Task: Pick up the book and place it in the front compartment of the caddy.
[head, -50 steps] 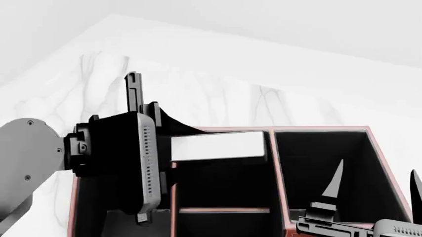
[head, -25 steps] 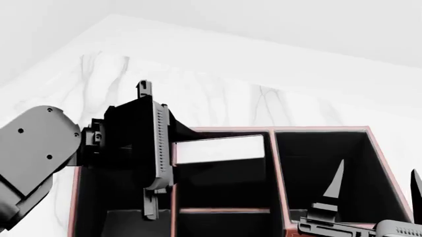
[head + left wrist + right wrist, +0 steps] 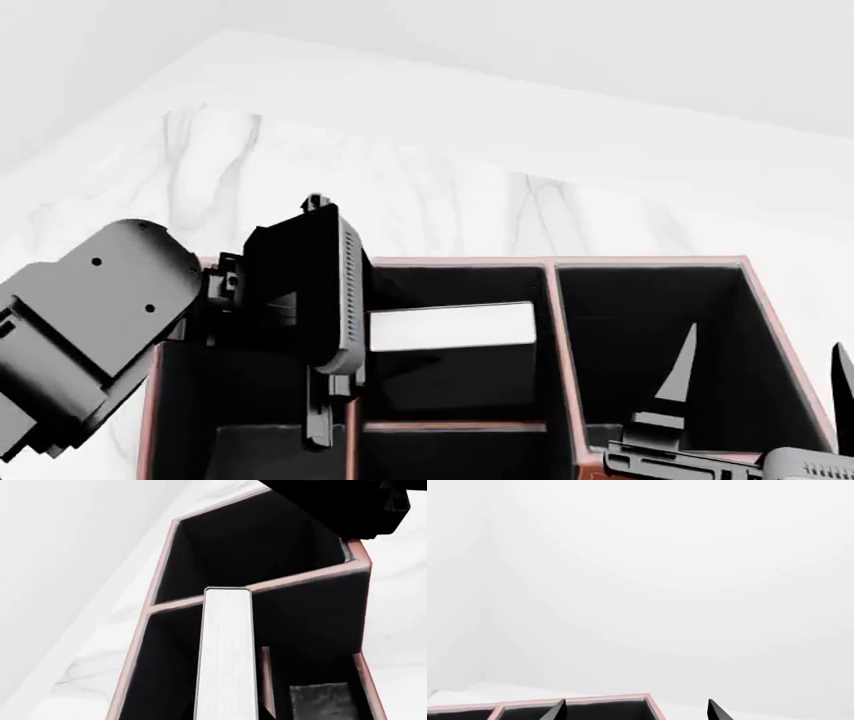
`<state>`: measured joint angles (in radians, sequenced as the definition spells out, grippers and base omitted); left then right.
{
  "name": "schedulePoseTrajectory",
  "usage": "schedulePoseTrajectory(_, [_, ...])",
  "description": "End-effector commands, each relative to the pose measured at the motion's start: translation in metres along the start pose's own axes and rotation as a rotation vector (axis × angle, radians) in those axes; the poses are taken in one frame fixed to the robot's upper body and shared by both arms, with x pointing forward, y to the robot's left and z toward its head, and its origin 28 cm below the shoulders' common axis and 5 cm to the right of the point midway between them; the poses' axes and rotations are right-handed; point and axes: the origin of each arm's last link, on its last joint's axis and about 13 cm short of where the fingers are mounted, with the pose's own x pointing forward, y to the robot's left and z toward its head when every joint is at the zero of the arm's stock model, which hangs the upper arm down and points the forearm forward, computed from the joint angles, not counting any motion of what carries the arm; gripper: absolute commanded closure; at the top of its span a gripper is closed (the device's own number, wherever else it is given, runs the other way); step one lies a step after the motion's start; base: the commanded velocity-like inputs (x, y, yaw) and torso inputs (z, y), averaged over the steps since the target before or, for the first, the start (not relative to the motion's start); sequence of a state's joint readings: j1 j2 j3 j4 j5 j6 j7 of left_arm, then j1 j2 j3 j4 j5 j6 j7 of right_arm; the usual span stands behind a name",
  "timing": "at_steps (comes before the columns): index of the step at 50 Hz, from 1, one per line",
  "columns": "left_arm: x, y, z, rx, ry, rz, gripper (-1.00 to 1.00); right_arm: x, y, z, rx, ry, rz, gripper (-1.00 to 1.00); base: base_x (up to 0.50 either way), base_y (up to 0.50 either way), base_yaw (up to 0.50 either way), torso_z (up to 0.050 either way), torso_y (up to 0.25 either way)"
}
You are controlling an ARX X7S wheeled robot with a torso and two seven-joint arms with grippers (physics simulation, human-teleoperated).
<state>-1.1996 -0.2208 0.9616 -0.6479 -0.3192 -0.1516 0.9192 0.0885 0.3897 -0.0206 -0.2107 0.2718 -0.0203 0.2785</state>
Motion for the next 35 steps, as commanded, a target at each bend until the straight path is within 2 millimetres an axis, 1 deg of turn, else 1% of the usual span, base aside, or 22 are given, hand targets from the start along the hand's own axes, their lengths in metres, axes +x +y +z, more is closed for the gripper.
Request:
schedulePoseTrajectory(1, [0.011,0.009,-0.003,-0.026,-0.048,-0.012,1.00,-0.001,-0.014,-0.015,-0.021,0.078,-0.113,-1.00,0.00,0.00,0.00,0.000,0.000])
schedulePoseTrajectory(4, [0.014,0.009,-0.008,-0.033,-0.033,-0.012,1.00,-0.001,-0.013,-0.015,-0.020,0.077,-0.111,-1.00,0.00,0.00,0.00,0.000,0.000])
schedulePoseTrajectory(6, [0.017,0.008,-0.015,-0.025,-0.004,-0.010,1.00,-0.001,-0.014,-0.016,-0.021,0.078,-0.112,-1.00,0.00,0.00,0.00,0.000,0.000])
schedulePoseTrajectory(10, [0.021,0.010,-0.022,-0.029,0.022,0.020,1.00,-0.001,-0.014,-0.017,-0.024,0.081,-0.114,-1.00,0.00,0.00,0.00,0.000,0.000])
schedulePoseTrajectory(11, [0.022,0.010,-0.024,-0.028,0.030,0.038,-1.00,-0.001,-0.014,-0.016,-0.022,0.080,-0.115,-1.00,0.01,0.00,0.00,0.000,0.000])
schedulePoseTrajectory(18, [0.023,0.004,-0.029,-0.062,0.016,0.047,-1.00,-0.002,-0.014,-0.017,-0.022,0.082,-0.111,-1.00,0.00,0.00,0.00,0.000,0.000])
schedulePoseTrajectory(22, [0.022,-0.003,-0.033,-0.083,0.004,0.043,-1.00,-0.003,-0.013,-0.016,-0.025,0.081,-0.105,-1.00,0.00,0.00,0.00,-0.004,0.000])
schedulePoseTrajectory(26, [0.016,-0.005,-0.028,-0.087,-0.013,0.057,-1.00,-0.003,-0.013,-0.014,-0.029,0.079,-0.104,-1.00,0.00,0.00,0.00,0.000,0.000])
schedulePoseTrajectory(28, [0.010,-0.007,-0.021,-0.082,-0.040,0.077,-1.00,-0.001,-0.012,-0.012,-0.030,0.074,-0.102,-1.00,0.00,0.00,0.00,0.000,0.000])
schedulePoseTrajectory(30, [0.004,-0.012,-0.013,-0.084,-0.079,0.100,-1.00,-0.001,-0.011,-0.010,-0.032,0.069,-0.098,-1.00,0.00,0.00,0.00,0.000,0.000])
schedulePoseTrajectory(31, [0.000,-0.018,-0.009,-0.099,-0.133,0.143,-1.00,0.000,-0.011,-0.008,-0.033,0.065,-0.097,-1.00,0.00,0.00,0.00,0.000,0.000])
schedulePoseTrajectory(34, [-0.005,-0.033,-0.008,-0.052,-0.160,0.214,-1.00,0.000,-0.011,-0.009,-0.033,0.065,-0.098,-1.00,0.00,0.00,0.00,0.000,0.000])
schedulePoseTrajectory(35, [-0.010,-0.041,-0.006,-0.062,-0.200,0.271,-1.00,-0.001,-0.011,-0.006,-0.033,0.059,-0.095,-1.00,0.00,0.00,0.00,0.000,0.000])
